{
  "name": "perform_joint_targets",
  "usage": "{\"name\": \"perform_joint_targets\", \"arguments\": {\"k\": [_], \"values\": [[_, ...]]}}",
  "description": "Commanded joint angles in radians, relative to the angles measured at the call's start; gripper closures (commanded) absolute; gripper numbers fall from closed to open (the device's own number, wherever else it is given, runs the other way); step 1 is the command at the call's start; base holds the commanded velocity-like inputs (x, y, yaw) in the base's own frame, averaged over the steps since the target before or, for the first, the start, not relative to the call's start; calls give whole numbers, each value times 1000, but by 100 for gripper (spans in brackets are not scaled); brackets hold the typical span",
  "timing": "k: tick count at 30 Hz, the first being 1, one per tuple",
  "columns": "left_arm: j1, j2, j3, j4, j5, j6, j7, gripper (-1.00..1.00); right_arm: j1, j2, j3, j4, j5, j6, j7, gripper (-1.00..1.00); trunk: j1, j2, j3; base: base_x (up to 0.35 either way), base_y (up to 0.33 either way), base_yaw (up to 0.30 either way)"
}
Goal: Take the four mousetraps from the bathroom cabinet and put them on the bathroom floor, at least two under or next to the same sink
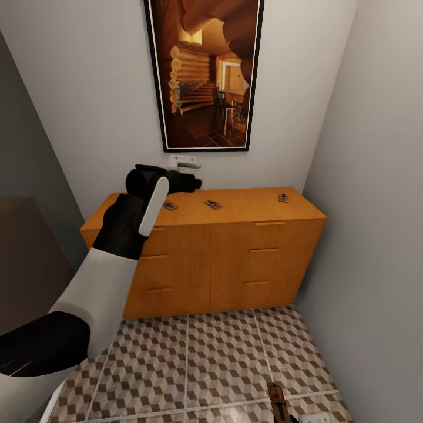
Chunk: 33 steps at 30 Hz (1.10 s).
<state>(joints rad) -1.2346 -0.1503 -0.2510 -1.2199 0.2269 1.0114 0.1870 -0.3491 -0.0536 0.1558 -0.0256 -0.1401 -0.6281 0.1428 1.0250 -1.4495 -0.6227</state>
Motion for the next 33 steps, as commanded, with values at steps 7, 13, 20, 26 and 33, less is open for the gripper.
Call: {"name": "perform_joint_targets", "arguments": {"k": [7,13,20,26,33], "values": [[-2,6,-4,-15,11,4,9,-100,-1,0,7,1,-15,-2,11,100,0,0,-1,0,0,0],[-2,8,-10,-16,11,4,7,-100,-1,-1,7,1,-15,-2,11,100,0,0,-1,0,0,0],[-2,14,-18,-19,11,4,6,-100,-1,-1,7,1,-15,-2,11,100,0,0,-1,0,0,0],[-2,23,-19,-17,11,4,7,-100,-1,-1,7,1,-15,-2,11,100,0,0,-1,0,0,0],[-2,42,-17,-13,8,1,8,-100,-1,0,7,1,-15,-2,11,100,0,0,-1,0,0,0]]}}
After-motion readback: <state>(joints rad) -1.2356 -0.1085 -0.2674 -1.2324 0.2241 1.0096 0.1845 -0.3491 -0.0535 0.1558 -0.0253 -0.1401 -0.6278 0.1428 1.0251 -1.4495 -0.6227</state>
